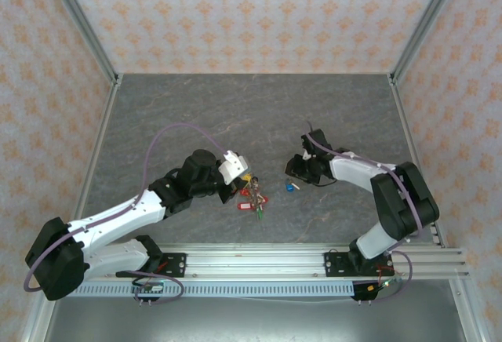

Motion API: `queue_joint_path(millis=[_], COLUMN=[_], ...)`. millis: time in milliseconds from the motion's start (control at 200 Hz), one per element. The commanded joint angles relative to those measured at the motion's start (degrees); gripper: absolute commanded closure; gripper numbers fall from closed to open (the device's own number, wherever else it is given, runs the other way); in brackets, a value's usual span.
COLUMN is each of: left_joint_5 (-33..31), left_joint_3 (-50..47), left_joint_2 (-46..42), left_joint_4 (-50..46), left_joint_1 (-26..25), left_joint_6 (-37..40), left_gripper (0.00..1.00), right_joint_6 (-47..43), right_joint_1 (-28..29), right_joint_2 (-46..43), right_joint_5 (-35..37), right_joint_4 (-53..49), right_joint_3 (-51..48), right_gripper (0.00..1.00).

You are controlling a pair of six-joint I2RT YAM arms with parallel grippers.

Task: Put the keys on the keyring

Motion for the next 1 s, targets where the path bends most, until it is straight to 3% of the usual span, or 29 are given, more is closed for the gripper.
queue_joint_path(millis=[0, 450, 671, 991], left_joint_5=[-0.3, -0.3, -0.2, 0.4], left_joint_3=[2.2, 2.6, 2.9, 3.8], left_joint_2=[0.3, 0.5, 0.9, 1.9], left_joint_4=[1.5, 0.5, 0.3, -0.1], left_joint_1=[-0.5, -0.4, -0.5, -0.4], left_joint_6=[-0.4, -0.2, -0.3, -0.1], left_gripper=[1.0, 1.0, 1.0, 1.0], right_joint_6=[-1.0, 0.4, 0.4, 1.0], right_joint_1=[0.7, 0.9, 0.9, 0.9], right_joint_2=[1.1, 2.2, 2.6, 1.8], right_joint_5=[-0.1, 0.6, 0.1, -1.0], right_joint_4=[-2.4, -2.1, -2.7, -2.1], right_joint_3=[1.8, 2.0, 2.8, 3.0], right_gripper=[0.67, 0.8, 0.91, 0.91])
